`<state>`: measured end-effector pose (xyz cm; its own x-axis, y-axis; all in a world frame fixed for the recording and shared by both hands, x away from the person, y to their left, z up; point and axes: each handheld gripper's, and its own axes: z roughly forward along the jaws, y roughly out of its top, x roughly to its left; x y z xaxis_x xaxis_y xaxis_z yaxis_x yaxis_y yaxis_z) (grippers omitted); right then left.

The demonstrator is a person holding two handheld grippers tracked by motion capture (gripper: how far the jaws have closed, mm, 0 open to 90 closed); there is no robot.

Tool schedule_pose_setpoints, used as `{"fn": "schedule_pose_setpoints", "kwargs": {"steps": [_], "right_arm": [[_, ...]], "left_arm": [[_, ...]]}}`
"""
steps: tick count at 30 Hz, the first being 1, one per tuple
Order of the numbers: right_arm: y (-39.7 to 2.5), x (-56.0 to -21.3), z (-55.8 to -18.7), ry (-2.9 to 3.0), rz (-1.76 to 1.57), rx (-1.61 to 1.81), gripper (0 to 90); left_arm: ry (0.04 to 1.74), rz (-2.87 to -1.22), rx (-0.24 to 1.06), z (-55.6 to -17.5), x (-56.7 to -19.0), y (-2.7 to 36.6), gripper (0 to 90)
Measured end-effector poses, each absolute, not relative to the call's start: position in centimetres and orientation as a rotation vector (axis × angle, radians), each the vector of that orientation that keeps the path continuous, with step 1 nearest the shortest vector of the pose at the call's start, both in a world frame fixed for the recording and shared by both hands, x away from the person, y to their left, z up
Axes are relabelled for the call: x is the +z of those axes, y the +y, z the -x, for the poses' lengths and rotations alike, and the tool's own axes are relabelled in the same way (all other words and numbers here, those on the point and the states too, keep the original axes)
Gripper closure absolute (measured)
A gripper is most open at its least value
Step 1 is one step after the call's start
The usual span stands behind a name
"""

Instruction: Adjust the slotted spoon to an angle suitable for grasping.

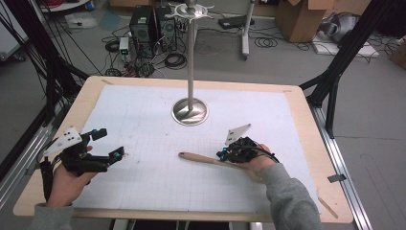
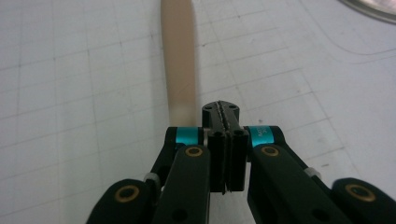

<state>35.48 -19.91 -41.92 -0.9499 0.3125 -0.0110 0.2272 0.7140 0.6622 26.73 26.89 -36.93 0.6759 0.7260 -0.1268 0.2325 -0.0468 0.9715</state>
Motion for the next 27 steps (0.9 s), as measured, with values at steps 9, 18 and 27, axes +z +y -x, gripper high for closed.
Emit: {"fn": "schedule_pose_setpoints", "kwargs": {"steps": [9, 18, 27], "right_arm": [[-21.1, -40.4, -34.6, 2.779, -0.52, 1.155, 58.0], [-22.3, -39.4, -34.1, 2.767, -0.557, 1.183, 22.3], [-23.2, -38.3, -33.3, 2.738, -0.491, 1.198, 14.9]], "left_arm": [[0.799, -1.609, 0.476, -26.9, -36.9, 26.7, 2.2], [0.796, -1.617, 0.471, -27.1, -37.0, 26.4, 2.2], [0.795, -1.613, 0.468, -27.3, -37.0, 26.3, 2.2]]}}
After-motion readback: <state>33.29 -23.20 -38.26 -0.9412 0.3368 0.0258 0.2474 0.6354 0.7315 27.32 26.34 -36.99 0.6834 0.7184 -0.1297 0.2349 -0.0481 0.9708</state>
